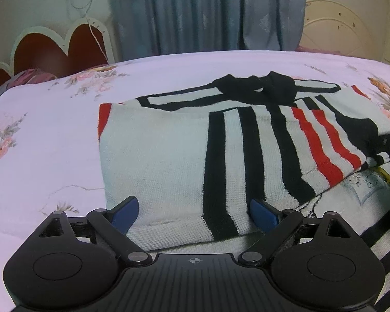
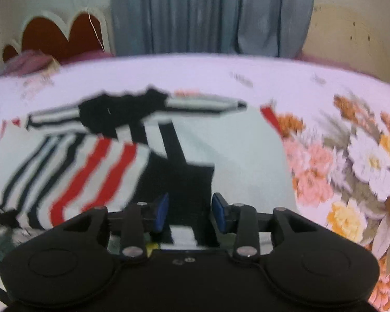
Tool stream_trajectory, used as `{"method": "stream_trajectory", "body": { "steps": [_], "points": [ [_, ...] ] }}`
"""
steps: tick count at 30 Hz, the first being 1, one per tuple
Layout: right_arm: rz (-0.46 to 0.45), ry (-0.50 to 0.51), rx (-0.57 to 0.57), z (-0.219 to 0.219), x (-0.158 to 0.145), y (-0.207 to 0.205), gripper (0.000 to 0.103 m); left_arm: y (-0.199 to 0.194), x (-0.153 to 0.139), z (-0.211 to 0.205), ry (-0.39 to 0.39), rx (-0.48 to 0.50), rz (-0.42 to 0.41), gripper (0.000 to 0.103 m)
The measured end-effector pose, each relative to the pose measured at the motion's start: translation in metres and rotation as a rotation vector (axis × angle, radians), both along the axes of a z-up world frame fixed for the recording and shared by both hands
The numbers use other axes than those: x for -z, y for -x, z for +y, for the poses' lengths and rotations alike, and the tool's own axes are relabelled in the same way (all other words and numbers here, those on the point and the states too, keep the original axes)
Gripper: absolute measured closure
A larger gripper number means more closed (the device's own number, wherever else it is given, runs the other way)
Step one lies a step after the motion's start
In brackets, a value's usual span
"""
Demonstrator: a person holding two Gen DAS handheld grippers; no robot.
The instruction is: Fold small clothes
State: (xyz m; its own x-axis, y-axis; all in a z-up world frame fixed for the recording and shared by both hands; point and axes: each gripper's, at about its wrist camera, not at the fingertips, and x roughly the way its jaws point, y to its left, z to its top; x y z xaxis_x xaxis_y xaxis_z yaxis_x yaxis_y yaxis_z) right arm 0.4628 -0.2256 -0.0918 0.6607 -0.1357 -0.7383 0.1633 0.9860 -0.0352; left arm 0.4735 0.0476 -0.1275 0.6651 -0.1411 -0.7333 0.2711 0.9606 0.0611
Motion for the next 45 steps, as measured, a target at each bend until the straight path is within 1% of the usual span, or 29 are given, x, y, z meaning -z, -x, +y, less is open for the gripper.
{"method": "stream_trajectory", "body": {
  "steps": [1,3,4,5,6,8,9,11,12,13,14,16,18,19,21,22,23,25,26,28,29,31,33,35,39,41,43,45],
  "points": [
    [0.006,-0.006,0.003,-0.001,0.006,0.000,0.063,0.000,0.000,0.000,0.000,0.001,-0.001,0.011],
    [-0.006,-0.048,-0.006,-0.004,0.008,0.000,0.074,0.000,0.000,0.000,-0.001,0.005,0.000,0.011],
    [-0.003,-0.083,-0.013,-0.008,0.007,0.000,0.084,-0.001,0.000,0.000,0.002,0.009,0.001,0.011],
    [-0.002,-0.127,-0.016,-0.011,0.003,0.000,0.089,-0.002,-0.001,0.001,0.001,0.010,0.003,0.011],
    [-0.007,-0.156,-0.018,-0.014,0.000,0.000,0.089,-0.002,-0.002,0.002,0.000,0.011,0.004,0.011],
    [-0.021,-0.157,-0.017,-0.012,-0.006,0.006,0.089,-0.002,-0.002,0.003,0.000,0.013,0.004,0.011],
    [-0.017,-0.161,-0.015,-0.013,-0.006,0.007,0.089,-0.001,-0.001,0.003,-0.008,0.017,0.004,0.011],
    [0.012,-0.156,-0.003,-0.015,0.007,0.005,0.089,0.000,0.000,0.000,-0.025,0.022,0.002,0.011],
    [0.004,-0.146,-0.006,-0.015,0.007,0.005,0.089,-0.001,-0.001,0.000,-0.023,0.016,0.007,0.011],
    [0.011,-0.124,-0.013,-0.012,0.004,0.004,0.084,-0.002,-0.003,0.000,-0.025,0.009,0.012,0.011],
    [0.000,-0.094,-0.004,-0.010,-0.002,0.006,0.077,-0.001,-0.003,-0.001,-0.033,0.008,0.012,0.011],
    [-0.084,-0.053,0.006,-0.009,-0.010,0.015,0.072,-0.001,-0.002,-0.003,-0.045,0.006,0.011,0.011],
    [0.021,-0.075,-0.017,-0.015,0.007,0.006,0.073,-0.001,-0.001,-0.004,-0.051,-0.002,0.015,0.010],
    [0.010,-0.078,-0.033,-0.018,0.007,0.007,0.074,-0.001,-0.002,-0.005,-0.059,-0.005,0.022,0.010],
    [0.021,-0.092,-0.031,-0.023,-0.004,0.010,0.070,0.005,-0.010,-0.007,-0.081,-0.024,0.013,0.010],
    [-0.001,-0.095,-0.024,-0.026,-0.011,0.016,0.063,0.011,-0.015,-0.006,-0.087,-0.031,-0.002,0.010],
    [-0.035,-0.109,-0.026,-0.030,-0.020,0.026,0.051,0.020,-0.019,-0.004,-0.086,-0.043,-0.005,0.010],
    [-0.074,-0.174,-0.062,-0.040,-0.030,0.048,0.043,0.039,-0.025,0.004,-0.068,-0.057,-0.020,0.008],
    [-0.077,-0.203,-0.083,-0.047,-0.033,0.062,0.043,0.053,-0.028,0.010,-0.059,-0.072,-0.028,0.007],
    [-0.061,-0.242,-0.100,-0.060,-0.034,0.087,0.043,0.076,-0.031,0.022,-0.030,-0.107,-0.013,0.007],
    [-0.051,-0.263,-0.104,-0.067,-0.034,0.099,0.045,0.090,-0.033,0.030,-0.003,-0.124,-0.002,0.007],
    [-0.035,-0.300,-0.103,-0.081,-0.034,0.121,0.047,0.115,-0.034,0.045,0.026,-0.155,0.018,0.007],
    [-0.019,-0.337,-0.105,-0.095,-0.032,0.148,0.050,0.136,-0.033,0.055,0.050,-0.162,0.047,0.007],
    [-0.002,-0.375,-0.094,-0.108,-0.027,0.174,0.052,0.157,-0.031,0.066,0.072,-0.176,0.071,0.009],
    [0.040,-0.455,-0.093,-0.124,-0.013,0.218,0.053,0.189,-0.023,0.084,0.172,-0.198,0.143,0.015],
    [0.064,-0.505,-0.087,-0.129,-0.004,0.236,0.053,0.206,-0.017,0.088,0.207,-0.204,0.175,0.029],
    [0.078,-0.548,-0.085,-0.130,0.003,0.253,0.053,0.219,-0.014,0.087,0.222,-0.212,0.180,0.029],
    [0.074,-0.590,-0.091,-0.129,0.006,0.266,0.053,0.235,-0.012,0.084,0.257,-0.205,0.185,0.029]
  ]
}}
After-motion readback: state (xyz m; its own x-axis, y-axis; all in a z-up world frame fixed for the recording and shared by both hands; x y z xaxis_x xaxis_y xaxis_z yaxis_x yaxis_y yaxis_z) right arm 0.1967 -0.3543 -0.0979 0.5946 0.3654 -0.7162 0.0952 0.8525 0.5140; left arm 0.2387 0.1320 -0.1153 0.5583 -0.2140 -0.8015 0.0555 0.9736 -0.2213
